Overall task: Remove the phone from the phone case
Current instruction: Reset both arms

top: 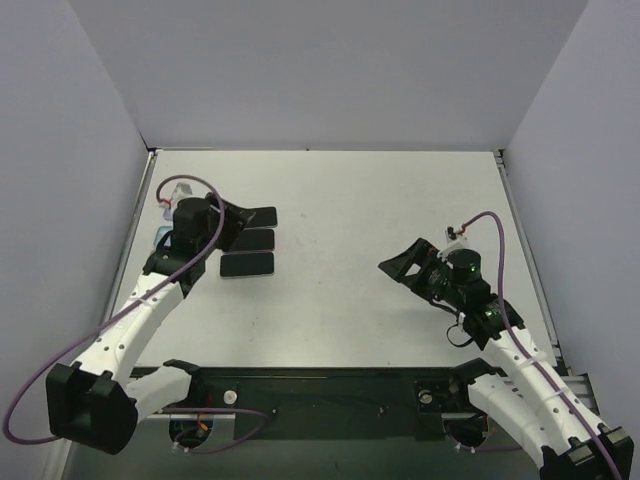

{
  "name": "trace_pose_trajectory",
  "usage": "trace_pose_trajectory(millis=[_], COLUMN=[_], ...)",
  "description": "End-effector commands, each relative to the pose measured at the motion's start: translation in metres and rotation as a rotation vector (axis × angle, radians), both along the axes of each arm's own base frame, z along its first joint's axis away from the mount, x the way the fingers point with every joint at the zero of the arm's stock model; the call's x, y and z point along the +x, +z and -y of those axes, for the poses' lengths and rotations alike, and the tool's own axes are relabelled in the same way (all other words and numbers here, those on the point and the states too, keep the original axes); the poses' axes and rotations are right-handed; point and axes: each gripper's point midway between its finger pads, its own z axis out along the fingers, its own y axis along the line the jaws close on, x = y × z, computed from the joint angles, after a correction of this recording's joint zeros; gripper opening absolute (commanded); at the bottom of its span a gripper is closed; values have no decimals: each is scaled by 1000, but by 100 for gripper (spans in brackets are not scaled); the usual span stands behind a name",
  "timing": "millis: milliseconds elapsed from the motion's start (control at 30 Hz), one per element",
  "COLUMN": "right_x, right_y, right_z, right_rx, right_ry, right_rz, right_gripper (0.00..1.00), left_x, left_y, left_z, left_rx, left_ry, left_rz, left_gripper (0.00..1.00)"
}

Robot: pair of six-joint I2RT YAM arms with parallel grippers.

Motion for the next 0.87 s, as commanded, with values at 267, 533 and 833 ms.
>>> trace_pose_trajectory(millis=[267,533,833], right_x=[-12,-33,-44], right_y=[41,99,117], right_z=[109,161,176], right_rx=[-573,-634,-561], right_ry=[-248,-484,-597], right_rz=[46,221,393], right_gripper=[88,93,93], left_x=[-47,-73,-88], left_y=[158,222,228], left_z=[53,15,-19], left_rx=[600,624,642], left_ry=[-358,-208,-74], left_rz=[670,841,867], left_gripper=[71,74,75])
